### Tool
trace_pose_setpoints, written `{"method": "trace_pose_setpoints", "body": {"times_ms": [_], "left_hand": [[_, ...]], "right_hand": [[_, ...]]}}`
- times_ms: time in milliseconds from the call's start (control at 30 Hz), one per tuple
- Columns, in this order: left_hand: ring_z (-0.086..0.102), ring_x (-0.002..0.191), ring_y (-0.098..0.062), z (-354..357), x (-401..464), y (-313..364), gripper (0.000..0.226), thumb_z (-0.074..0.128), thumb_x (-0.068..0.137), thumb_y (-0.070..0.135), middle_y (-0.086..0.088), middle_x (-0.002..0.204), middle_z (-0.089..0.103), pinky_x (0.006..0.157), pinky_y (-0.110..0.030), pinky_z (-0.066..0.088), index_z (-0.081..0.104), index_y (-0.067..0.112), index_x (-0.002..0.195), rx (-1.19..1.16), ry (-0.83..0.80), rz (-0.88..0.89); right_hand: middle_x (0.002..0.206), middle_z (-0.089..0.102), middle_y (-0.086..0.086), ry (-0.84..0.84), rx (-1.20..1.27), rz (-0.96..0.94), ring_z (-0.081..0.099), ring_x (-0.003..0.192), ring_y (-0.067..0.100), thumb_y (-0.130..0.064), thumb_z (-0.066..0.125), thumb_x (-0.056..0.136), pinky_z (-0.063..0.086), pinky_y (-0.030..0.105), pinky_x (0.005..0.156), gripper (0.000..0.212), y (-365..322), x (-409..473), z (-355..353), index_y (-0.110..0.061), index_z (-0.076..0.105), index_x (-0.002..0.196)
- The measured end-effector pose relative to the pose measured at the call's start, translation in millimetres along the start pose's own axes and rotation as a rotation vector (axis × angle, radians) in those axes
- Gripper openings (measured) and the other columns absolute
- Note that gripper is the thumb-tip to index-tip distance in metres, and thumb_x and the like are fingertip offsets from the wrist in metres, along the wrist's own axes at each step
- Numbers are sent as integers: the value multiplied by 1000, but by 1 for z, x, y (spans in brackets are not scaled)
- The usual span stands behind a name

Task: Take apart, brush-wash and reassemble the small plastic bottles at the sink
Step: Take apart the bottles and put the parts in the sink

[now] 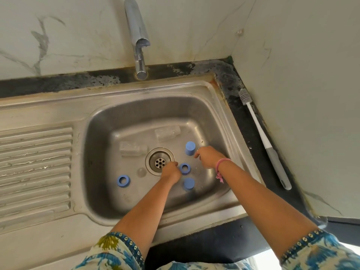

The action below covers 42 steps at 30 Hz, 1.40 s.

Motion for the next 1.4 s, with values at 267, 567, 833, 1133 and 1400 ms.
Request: {"method": "trace_pose_setpoints", "body": {"times_ms": [267, 567, 833, 1133, 1400], "left_hand": [[68, 94, -26, -67, -49, -7, 27, 50, 88, 6, -10, 98, 72, 87, -41, 55, 66, 26, 79, -274, 165, 159], [67, 89, -19, -190, -124, -78, 18, 57, 89, 7, 1, 97, 71, 95, -31, 49, 71, 16, 97, -364, 418, 324], [62, 77, -3, -328, -209, -200, 16, 57, 93, 8, 15, 90, 65, 75, -7, 46, 72, 14, 98, -353, 630, 423], [60, 79, 1, -478, -269, -333, 16, 57, 92, 9, 8, 97, 67, 70, -3, 42, 68, 19, 100, -428, 969, 420], [58, 105, -21, -578, -244, -426, 48, 71, 83, 13, -7, 123, 51, 92, -36, 51, 46, 8, 124, -599, 1065, 206]], "right_hand": [[133, 58, 9, 135, -32, -135, 53, 121, 26, -13, 54, 93, 40, 29, 98, 34, -61, -16, -30, -12, 63, 125], [104, 70, 11, 287, 5, -318, 61, 103, 32, -17, 57, 85, 46, 32, 80, 15, -218, -31, -27, -14, 71, 89], [108, 71, 6, 478, 166, -442, 63, 105, 28, -23, 54, 92, 48, 35, 93, 24, -408, -65, -1, -19, 75, 103], [83, 73, 2, 513, 353, -658, 69, 77, 18, -22, 54, 91, 54, 37, 82, 19, -619, -86, 22, -21, 70, 100], [81, 68, -4, 452, 327, -800, 66, 80, 14, -17, 57, 89, 50, 28, 84, 21, -741, -82, 21, -18, 68, 106]]}}
Point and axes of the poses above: each hand's wrist, its own x-axis towards the middle knuckle, its own z-axis out of the palm, y = z × x, the point moved 6 cm from there along x, towards the middle knuckle
